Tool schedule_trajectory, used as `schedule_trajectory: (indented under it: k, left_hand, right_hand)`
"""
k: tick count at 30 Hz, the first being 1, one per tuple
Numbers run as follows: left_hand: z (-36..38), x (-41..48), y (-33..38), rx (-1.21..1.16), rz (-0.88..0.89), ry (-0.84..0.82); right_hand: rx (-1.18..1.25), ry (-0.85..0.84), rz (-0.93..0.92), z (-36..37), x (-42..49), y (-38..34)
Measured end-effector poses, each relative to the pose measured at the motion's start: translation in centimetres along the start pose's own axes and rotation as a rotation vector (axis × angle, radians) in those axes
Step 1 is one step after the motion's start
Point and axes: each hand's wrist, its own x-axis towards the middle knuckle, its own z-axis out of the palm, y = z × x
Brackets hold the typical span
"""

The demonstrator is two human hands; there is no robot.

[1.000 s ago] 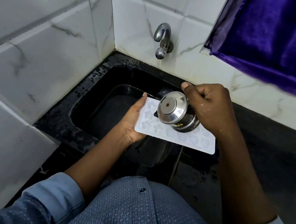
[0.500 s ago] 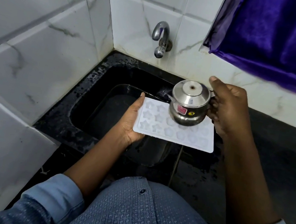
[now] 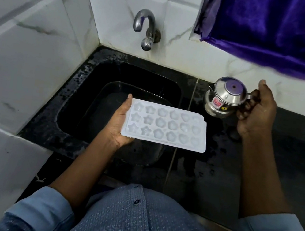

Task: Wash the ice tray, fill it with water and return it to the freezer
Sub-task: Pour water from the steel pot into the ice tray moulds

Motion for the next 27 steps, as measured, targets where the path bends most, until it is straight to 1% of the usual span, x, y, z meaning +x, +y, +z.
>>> schedule_trajectory:
  k: [6, 11, 16, 19, 27]
  left_hand:
    - [1.0, 0.7, -1.5, 0.023, -0.04, -0.019]
    - [2.7, 1.9, -2.8, 0.054, -0.089, 0.006]
    - [4.0, 2.9, -4.1, 0.077, -0.125, 0.032]
    - [4.6, 3.5, -4.9, 0.084, -0.135, 0.054]
    - [6.1, 5.9, -7.2, 0.107, -0.163, 0.047]
  right_hand:
    - [-0.019, 0.094, 0.097, -4.6, 4.5, 4.3]
    - [-0.065, 0.137, 0.175, -7.4, 7.1, 7.5]
    - [-0.057, 0.131, 0.218, -9.2, 9.3, 9.8]
    - [-0.053, 0.128, 0.229, -9.5, 10.7, 10.4]
    - [-0.021, 0.13, 0.303, -10.6, 13.1, 11.1]
